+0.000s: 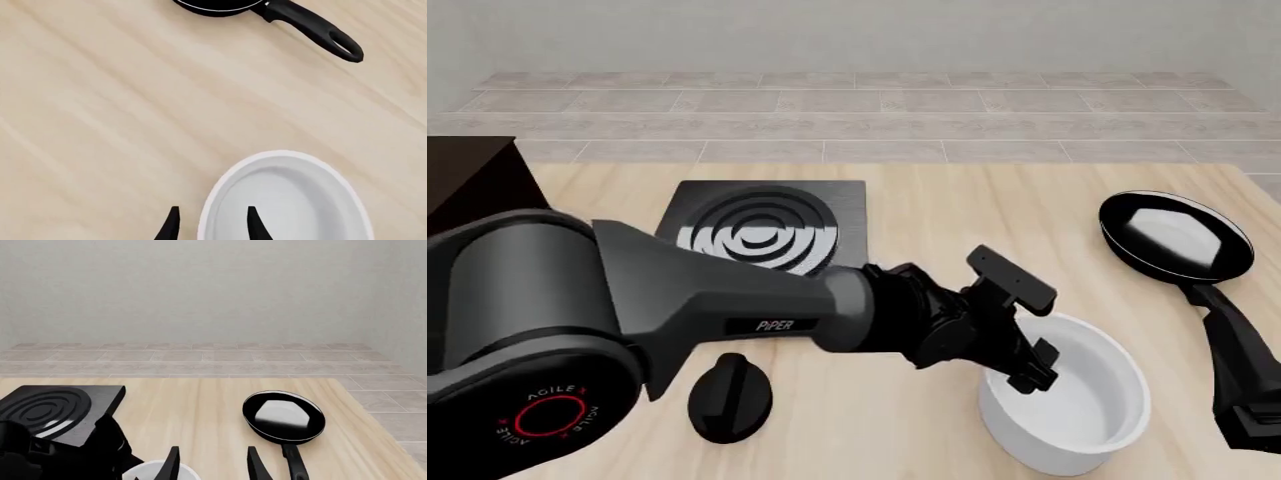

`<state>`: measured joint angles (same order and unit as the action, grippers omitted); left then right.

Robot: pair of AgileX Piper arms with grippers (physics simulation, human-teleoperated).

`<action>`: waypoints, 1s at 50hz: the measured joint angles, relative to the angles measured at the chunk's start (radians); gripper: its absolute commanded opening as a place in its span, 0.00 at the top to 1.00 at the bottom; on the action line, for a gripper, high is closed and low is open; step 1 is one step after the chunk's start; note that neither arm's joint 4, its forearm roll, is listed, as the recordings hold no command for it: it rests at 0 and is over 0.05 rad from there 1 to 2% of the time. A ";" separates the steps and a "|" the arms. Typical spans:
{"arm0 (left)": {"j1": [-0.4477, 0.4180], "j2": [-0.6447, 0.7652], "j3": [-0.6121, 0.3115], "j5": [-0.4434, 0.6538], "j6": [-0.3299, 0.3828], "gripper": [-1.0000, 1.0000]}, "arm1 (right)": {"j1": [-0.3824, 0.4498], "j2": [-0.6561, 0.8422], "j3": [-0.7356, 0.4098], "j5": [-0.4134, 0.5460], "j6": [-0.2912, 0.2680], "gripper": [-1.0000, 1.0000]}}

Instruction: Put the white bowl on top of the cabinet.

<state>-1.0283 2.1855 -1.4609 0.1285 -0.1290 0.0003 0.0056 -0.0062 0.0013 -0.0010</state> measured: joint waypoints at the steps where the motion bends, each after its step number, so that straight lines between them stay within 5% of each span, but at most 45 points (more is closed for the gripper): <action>1: 0.000 0.001 -0.002 -0.001 -0.002 1.00 | 0.000 0.000 0.000 0.000 0.000 0.00; 18: 0.005 0.006 -0.003 -0.016 -0.033 1.00 | 0.000 0.000 0.000 0.000 0.000 0.00; 50: 0.054 -0.190 0.165 0.010 0.015 1.00 | 0.000 0.000 0.000 0.000 0.000 0.00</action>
<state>-0.9744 1.9955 -1.2963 0.1382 -0.1137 0.0003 0.0055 -0.0062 0.0013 -0.0010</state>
